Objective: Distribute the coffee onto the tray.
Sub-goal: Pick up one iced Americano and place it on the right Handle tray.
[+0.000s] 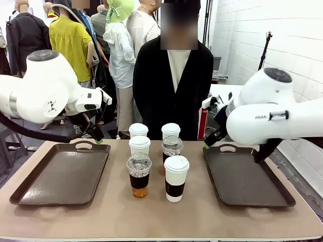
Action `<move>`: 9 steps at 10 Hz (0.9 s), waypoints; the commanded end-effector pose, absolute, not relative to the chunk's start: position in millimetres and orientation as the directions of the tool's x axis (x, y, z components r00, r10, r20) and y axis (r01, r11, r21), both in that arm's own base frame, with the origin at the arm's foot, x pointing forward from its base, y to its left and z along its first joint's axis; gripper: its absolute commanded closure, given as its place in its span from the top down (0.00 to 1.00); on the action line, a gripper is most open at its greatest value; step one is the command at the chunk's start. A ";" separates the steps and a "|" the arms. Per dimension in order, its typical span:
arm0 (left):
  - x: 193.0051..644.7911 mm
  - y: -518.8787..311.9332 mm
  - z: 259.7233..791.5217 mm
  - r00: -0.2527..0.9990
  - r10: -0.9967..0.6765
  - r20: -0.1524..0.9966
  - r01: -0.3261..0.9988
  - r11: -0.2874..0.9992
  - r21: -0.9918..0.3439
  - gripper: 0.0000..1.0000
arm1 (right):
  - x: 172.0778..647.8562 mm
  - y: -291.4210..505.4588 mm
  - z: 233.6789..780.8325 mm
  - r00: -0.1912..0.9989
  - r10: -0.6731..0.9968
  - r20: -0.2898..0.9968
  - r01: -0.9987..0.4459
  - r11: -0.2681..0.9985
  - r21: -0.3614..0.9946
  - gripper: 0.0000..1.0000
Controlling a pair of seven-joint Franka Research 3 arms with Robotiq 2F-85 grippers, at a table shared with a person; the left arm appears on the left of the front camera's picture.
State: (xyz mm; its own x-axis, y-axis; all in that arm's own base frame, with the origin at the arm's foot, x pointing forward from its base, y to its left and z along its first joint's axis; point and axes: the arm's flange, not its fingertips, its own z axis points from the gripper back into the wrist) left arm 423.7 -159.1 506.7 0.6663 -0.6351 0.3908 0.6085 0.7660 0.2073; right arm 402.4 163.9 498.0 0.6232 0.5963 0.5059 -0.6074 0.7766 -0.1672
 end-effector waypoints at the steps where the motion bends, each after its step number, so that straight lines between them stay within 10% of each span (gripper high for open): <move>1: 428.4 -155.2 524.9 0.645 -0.673 0.361 0.647 0.733 0.210 1.00 | 407.0 161.2 517.2 0.591 0.637 0.494 -0.636 0.745 -0.200 1.00; 9: 391.3 -133.7 544.7 0.370 -0.787 0.494 0.861 0.490 0.136 1.00 | 373.0 112.0 531.2 0.405 0.620 0.672 -0.807 0.588 -0.056 1.00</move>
State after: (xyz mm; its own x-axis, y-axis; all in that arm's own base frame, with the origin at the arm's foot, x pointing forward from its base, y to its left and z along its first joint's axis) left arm 401.9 -142.9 549.6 0.4276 -0.7801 0.4568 0.8268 0.5418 0.1514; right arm 381.1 127.2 538.4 0.4647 0.6270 0.6252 -0.7454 0.6581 -0.1060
